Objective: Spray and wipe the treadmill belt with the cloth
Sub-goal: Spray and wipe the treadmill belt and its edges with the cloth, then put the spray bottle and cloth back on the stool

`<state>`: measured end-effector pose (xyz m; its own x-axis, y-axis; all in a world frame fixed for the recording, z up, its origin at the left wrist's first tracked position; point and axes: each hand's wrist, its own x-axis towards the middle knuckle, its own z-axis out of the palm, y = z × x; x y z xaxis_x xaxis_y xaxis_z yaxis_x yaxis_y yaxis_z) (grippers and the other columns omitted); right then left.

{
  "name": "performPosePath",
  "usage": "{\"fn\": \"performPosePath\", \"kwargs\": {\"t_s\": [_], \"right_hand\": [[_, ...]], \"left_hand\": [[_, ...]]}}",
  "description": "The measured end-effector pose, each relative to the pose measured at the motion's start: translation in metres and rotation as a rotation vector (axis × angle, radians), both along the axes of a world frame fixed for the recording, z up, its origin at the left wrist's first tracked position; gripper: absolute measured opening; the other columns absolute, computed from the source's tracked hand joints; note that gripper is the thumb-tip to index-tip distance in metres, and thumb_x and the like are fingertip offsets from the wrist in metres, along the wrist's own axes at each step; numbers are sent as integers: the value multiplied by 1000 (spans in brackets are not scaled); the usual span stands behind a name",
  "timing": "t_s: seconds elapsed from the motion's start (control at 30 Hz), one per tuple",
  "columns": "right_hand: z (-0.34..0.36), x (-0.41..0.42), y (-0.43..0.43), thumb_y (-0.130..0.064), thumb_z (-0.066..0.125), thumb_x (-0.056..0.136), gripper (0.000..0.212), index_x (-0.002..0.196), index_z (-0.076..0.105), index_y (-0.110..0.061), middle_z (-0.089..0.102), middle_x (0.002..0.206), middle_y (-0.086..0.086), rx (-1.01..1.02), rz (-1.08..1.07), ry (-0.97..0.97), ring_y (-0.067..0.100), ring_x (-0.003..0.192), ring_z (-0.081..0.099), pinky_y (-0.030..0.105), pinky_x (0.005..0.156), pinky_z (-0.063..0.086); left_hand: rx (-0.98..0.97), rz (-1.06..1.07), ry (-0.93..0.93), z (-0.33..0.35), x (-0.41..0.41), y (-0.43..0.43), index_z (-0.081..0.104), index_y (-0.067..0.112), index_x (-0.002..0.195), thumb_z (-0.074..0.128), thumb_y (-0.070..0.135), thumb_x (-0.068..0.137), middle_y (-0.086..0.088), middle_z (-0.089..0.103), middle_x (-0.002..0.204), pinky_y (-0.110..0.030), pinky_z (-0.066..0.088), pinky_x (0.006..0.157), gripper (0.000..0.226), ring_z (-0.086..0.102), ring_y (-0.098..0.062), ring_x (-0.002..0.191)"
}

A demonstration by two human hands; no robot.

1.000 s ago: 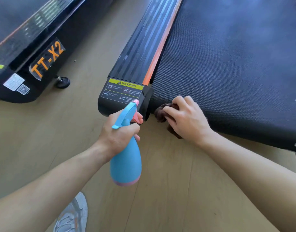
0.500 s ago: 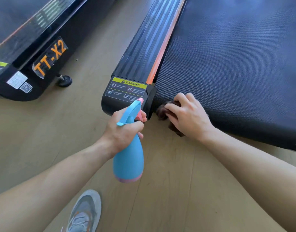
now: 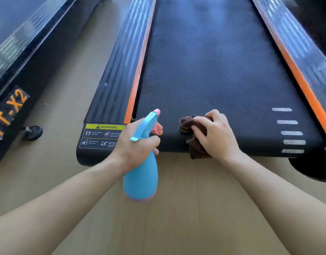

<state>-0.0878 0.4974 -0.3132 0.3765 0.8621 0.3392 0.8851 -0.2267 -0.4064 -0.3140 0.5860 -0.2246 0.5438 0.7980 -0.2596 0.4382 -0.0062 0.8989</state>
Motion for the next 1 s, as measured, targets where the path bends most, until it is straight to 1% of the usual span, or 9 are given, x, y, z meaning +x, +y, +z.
{"fn": "performPosePath", "kwargs": {"t_s": [0.1,0.23,0.3,0.37,0.47,0.6,0.83,0.93,1.0], "right_hand": [[6,-4,11,-37,61,95,24,112,73,-24,51,105,8,-117,-82,44,33,94,49,47,83,52],[12,-23,-24,-37,61,95,25,111,70,-21,49,106,7,-245,-74,115,31,93,46,50,78,53],[31,-21,-50,-38,62,96,24,112,71,-22,49,106,6,-294,-96,159,30,94,46,49,81,52],[62,-16,-77,-38,62,96,24,113,71,-25,47,106,5,-295,-195,213,28,94,45,48,83,52],[122,-7,-110,-39,61,97,26,117,71,-26,47,110,6,-325,-313,273,30,99,45,46,89,50],[207,-3,-149,-39,59,98,28,121,70,-27,46,112,5,-381,-415,351,30,105,45,43,93,47],[326,-7,-239,-42,58,98,30,121,68,-26,43,109,2,-486,-542,456,26,106,44,42,93,47],[368,0,-291,-43,56,99,30,122,68,-28,43,108,2,-490,-659,475,26,107,44,42,90,48],[392,5,-329,-43,55,100,30,123,67,-28,43,108,2,-478,-761,498,26,106,44,42,90,49]], "left_hand": [[32,-81,-17,13,35,10,70,18,104,55,20,65,3,73,105,-29,53,68,41,72,-19,58],[8,-122,-29,36,70,12,67,2,104,54,16,65,-3,72,108,-18,51,58,44,68,-19,58],[-9,-142,-2,53,81,5,68,4,102,55,17,64,-2,73,106,-25,54,62,42,69,-20,58],[-20,-186,29,73,89,-7,67,7,96,56,19,64,4,73,100,-38,58,72,36,70,-22,57],[-60,-230,36,115,99,-33,66,5,88,56,18,66,7,72,95,-45,61,75,28,71,-17,62],[-97,-311,73,182,110,-74,64,12,87,54,20,67,5,72,104,-36,57,69,24,70,-19,59],[-58,-526,154,294,135,-146,65,16,90,58,19,69,8,72,97,-33,56,71,22,71,-19,59],[-49,-634,194,326,153,-187,64,18,91,62,9,80,8,72,97,-33,54,71,15,73,-26,67],[-46,-706,211,341,165,-221,62,26,89,59,18,75,8,71,98,-34,54,72,16,73,-27,73]]}}
